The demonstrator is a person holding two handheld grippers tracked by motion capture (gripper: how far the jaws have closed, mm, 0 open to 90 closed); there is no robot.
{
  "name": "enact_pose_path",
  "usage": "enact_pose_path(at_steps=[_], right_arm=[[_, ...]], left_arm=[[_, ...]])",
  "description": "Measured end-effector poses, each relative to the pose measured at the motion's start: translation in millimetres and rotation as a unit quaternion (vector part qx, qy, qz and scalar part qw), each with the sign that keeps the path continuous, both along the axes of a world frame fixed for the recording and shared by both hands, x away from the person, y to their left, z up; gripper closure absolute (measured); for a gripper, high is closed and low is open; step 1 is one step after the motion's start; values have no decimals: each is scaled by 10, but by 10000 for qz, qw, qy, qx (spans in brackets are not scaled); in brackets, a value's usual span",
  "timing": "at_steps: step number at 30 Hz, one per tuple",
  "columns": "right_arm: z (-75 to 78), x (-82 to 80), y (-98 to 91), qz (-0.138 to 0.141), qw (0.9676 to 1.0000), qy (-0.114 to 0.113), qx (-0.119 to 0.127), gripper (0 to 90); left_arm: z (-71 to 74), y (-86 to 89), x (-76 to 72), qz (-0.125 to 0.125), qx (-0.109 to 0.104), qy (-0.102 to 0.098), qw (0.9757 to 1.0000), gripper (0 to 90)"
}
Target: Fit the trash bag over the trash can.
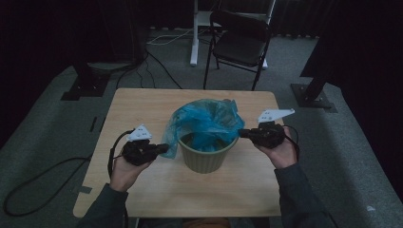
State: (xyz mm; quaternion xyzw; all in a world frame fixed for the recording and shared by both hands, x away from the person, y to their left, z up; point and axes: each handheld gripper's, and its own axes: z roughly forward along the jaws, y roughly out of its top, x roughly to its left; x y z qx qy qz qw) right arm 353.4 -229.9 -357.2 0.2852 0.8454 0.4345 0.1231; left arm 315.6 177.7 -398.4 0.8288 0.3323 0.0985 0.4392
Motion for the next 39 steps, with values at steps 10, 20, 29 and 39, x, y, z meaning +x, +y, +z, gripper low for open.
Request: enact_pose_path(at_steps=[10, 20, 29, 39], right_arm=[[-223, -45, -75, 93, 9991, 402, 90, 900], [-458, 4, -29, 229, 9964, 814, 42, 900], [-531, -63, 63, 420, 9950, 909, 15, 900], [-561, -23, 31, 203, 9959, 847, -247, 900]], left_arm=[[-103, -102, 32, -100, 79, 135, 9998, 887], [-133, -170, 3, -282, 61, 181, 9994, 890], [-256, -239, 6, -274, 384, 308, 9984, 892], [-248, -187, -15, -294, 171, 266, 9991, 890]])
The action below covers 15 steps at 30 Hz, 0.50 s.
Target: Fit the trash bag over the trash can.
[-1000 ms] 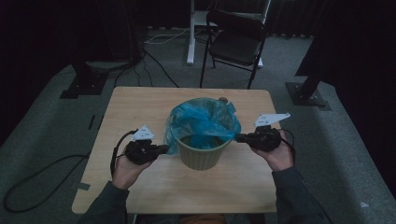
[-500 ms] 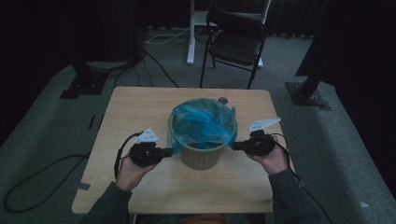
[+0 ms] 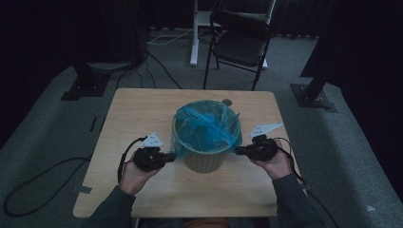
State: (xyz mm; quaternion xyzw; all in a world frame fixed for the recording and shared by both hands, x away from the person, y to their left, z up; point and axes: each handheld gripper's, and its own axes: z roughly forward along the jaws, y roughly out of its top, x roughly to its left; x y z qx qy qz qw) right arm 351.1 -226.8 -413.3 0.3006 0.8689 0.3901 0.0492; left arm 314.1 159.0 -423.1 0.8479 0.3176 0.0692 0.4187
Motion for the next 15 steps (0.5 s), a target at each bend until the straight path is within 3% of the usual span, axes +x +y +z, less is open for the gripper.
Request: enact_pose_path(at_steps=[5, 9, 12, 15], right_arm=[[-40, 13, 15, -63, 9997, 33, -246, 900], [-58, -2, 62, -36, 9989, -6, -460, 900], [-40, -28, 86, 104, 9993, -45, -364, 900], [2, -61, 90, 200, 9995, -117, -230, 899]], left_arm=[[-18, 32, -6, -30, -120, 95, 9999, 890], [-65, -4, -17, -44, 47, 95, 9999, 890], [-108, 16, 15, 89, 224, 83, 9997, 893], [-191, 116, 73, 291, 119, 241, 9992, 894]])
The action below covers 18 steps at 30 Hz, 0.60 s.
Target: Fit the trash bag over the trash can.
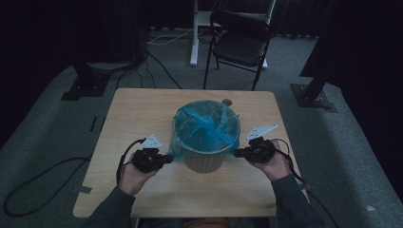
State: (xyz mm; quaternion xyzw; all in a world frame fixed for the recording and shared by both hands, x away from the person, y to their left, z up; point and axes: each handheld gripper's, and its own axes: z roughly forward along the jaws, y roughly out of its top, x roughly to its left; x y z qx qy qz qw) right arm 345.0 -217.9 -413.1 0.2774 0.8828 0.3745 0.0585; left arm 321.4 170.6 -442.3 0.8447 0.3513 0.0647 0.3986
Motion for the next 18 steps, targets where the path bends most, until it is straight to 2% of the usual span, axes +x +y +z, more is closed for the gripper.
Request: enact_pose_path(at_steps=[3, 6, 7, 9, 10, 11, 12, 13, 15, 18], right_arm=[[14, 11, -26, -72, 10000, 16, -1, 900], [-8, 42, -57, -198, 9997, 62, -105, 900], [-4, 40, -71, -206, 9997, 76, -91, 899], [1, 39, -81, -184, 9998, 48, -54, 899], [32, 25, -121, -163, 9998, 26, 70, 848], [50, 19, -141, -167, 9998, 6, 122, 845], [50, 19, -141, -167, 9998, 6, 122, 845], [86, 5, -186, -203, 9997, -21, 165, 831], [113, -6, -220, -156, 9996, -27, 233, 805], [147, -16, -259, -208, 9993, -86, 305, 783]], left_arm=[[-3, 74, 4, 96, -157, 23, 9998, 891], [48, 104, -20, 128, -226, -90, 9996, 834], [120, 146, -41, 189, -280, -201, 9992, 813], [120, 146, -41, 189, -280, -201, 9992, 801], [209, 265, -45, 257, -569, -307, 9976, 753], [228, 304, -49, 247, -695, -326, 9967, 738], [228, 304, -49, 247, -695, -326, 9967, 727], [266, 378, -66, 261, -896, -386, 9949, 712], [300, 413, -81, 264, -1010, -413, 9937, 696], [348, 417, -93, 224, -1041, -476, 9932, 668]])
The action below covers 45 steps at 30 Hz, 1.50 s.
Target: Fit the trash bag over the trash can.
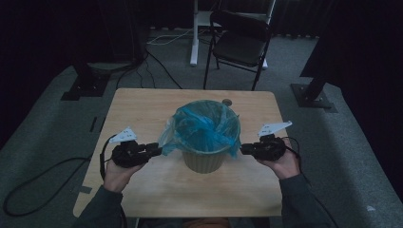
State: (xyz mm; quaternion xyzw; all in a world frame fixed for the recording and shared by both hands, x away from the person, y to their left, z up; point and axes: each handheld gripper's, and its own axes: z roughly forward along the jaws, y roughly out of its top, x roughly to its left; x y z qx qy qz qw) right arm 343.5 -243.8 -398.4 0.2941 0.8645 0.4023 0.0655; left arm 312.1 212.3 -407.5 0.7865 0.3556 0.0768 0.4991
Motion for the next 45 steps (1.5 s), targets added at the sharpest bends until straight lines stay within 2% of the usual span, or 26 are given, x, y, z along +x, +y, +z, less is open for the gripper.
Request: enact_pose_path(at_steps=[5, 8, 15, 17, 18, 20, 21, 23, 28, 31, 34, 37, 42, 45], right_arm=[[94, -2, -61, -140, 9998, -148, 89, 742], [115, 7, -66, -198, 9996, -191, 111, 726], [152, 33, -12, -181, 9995, -240, 115, 697], [160, 38, -6, -182, 9994, -260, 125, 678], [179, 53, 3, -218, 9993, -286, 138, 658], [185, 58, 4, -215, 9992, -295, 146, 655], [207, 69, 6, -239, 9990, -331, 186, 644], [232, 76, 11, -273, 9987, -366, 235, 636], [297, 111, 35, -309, 9978, -466, 343, 618], [317, 127, 67, -313, 9978, -497, 317, 614], [328, 134, 89, -318, 9976, -527, 315, 608], [341, 148, 88, -363, 9972, -538, 359, 604], [345, 166, 83, -385, 9971, -521, 388, 594], [342, 170, 79, -397, 9972, -520, 371, 594]], left_arm=[[94, 7, -62, -178, -61, -109, 9998, 627], [118, 36, -78, -121, -52, -132, 9998, 616], [316, -64, 13, -151, -161, -360, 9991, 588], [346, -91, 26, -115, -174, -402, 9990, 555], [400, -146, 58, -153, -254, -459, 9985, 551], [400, -146, 58, -153, -254, -459, 9985, 546], [467, -250, 157, -132, -199, -536, 9983, 528], [487, -322, 237, -108, -159, -527, 9984, 506], [460, -527, 382, -20, 93, -456, 9989, 499], [427, -597, 413, 107, 255, -409, 9988, 566], [415, -604, 390, 146, 271, -421, 9986, 755], [404, -573, 335, 140, 275, -468, 9984, 874], [355, -440, 238, 225, 191, -457, 9985, 899], [297, -364, 203, 303, 152, -369, 9987, 900]])
